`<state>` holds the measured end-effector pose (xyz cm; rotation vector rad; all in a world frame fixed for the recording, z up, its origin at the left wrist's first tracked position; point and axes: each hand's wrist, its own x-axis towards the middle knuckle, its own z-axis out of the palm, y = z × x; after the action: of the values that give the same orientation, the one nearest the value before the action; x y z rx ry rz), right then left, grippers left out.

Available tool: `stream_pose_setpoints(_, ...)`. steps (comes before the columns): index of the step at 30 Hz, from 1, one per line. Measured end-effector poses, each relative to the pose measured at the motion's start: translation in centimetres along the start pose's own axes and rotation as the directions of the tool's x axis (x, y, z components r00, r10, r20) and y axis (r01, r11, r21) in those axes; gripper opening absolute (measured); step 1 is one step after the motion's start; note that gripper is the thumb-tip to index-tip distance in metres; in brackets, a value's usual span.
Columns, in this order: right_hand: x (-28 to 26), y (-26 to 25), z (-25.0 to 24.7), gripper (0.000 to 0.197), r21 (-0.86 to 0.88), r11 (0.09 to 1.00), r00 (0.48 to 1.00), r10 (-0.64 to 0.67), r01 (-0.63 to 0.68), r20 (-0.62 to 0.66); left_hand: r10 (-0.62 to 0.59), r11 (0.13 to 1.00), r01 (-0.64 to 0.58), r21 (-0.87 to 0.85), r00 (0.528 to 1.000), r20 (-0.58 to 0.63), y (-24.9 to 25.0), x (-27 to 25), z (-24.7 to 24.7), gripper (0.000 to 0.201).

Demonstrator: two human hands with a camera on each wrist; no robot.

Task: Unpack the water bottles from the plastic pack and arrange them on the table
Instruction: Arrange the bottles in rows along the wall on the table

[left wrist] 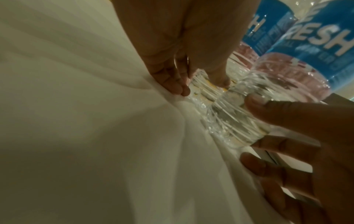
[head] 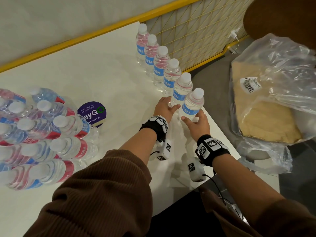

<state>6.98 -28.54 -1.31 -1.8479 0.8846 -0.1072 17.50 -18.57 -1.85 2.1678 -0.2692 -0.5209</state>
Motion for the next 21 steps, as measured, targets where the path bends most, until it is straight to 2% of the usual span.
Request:
stream_pose_setpoints(2,0.0,0.2,-0.1,0.069,0.029,1.0,1.0,0.011,-0.012,0.006,-0.004,1.0,0.004,0.002,1.0,-0.001,0.0,0.0,0.0,0.057)
stream_pose_setpoints(10,-0.2,0.4,-0.5,0.067,0.04,0.999,0.998,0.014,-0.016,0.054,-0.021,0.999,0.02,0.041,1.0,0.012,0.4,-0.6,-0.3,0.057)
stream_pose_setpoints(12,-0.6,0.5,-0.7,0.07,0.04,0.997,0.998,0.064,-0.065,0.031,-0.037,0.997,0.036,0.064,0.999,0.015,0.4,-1.2,-1.0,0.059)
stream_pose_setpoints(14,-1.1,0.7,-0.7,0.065,-0.01,0.986,0.986,0.167,-0.167,0.017,-0.047,0.995,0.045,0.093,0.999,0.026,0.4,-2.4,-2.4,0.055)
stream_pose_setpoints(15,-1.7,0.7,-0.6,0.055,-0.039,0.977,0.975,0.212,-0.21,0.061,-0.046,0.995,0.042,0.094,0.998,0.032,0.5,-3.3,-3.4,0.051)
stream_pose_setpoints(17,-3.1,0.4,0.0,0.028,-0.08,0.971,0.939,0.239,-0.226,0.248,-0.029,0.998,0.027,0.064,0.999,0.027,0.5,-5.6,-5.7,0.042)
stream_pose_setpoints(19,-5.0,-0.7,1.3,0.02,-0.121,0.979,0.886,0.201,-0.165,0.417,-0.015,0.999,0.015,0.042,1.0,0.0,0.1,-8.2,-8.3,0.034)
stream_pose_setpoints(21,-6.8,-2.2,3.4,0.017,-0.167,0.984,0.845,0.138,-0.058,0.517,-0.013,0.997,0.015,0.08,1.0,-0.019,-0.5,-11.0,-11.1,0.031)
